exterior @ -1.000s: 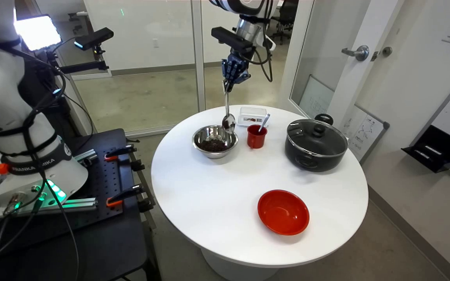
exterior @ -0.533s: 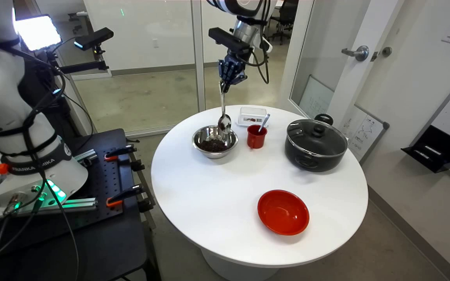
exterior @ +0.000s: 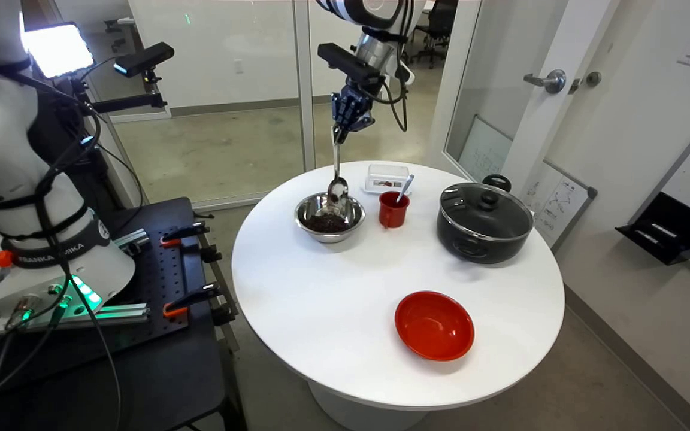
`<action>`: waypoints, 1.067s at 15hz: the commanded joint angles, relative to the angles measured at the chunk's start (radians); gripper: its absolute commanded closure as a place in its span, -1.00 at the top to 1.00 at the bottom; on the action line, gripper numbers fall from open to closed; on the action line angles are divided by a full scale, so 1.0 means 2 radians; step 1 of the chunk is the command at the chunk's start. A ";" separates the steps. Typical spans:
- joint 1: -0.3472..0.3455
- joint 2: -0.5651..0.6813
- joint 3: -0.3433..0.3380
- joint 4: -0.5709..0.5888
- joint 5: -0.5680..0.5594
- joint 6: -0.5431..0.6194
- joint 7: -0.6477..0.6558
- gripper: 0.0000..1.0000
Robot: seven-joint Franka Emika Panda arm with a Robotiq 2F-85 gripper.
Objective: Pick the spoon in the red bowl and stir the contents in the silver bowl, then put the spoon back in the red bowl
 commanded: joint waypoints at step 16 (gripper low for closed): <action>-0.011 0.030 -0.013 0.010 0.106 -0.074 0.093 -0.98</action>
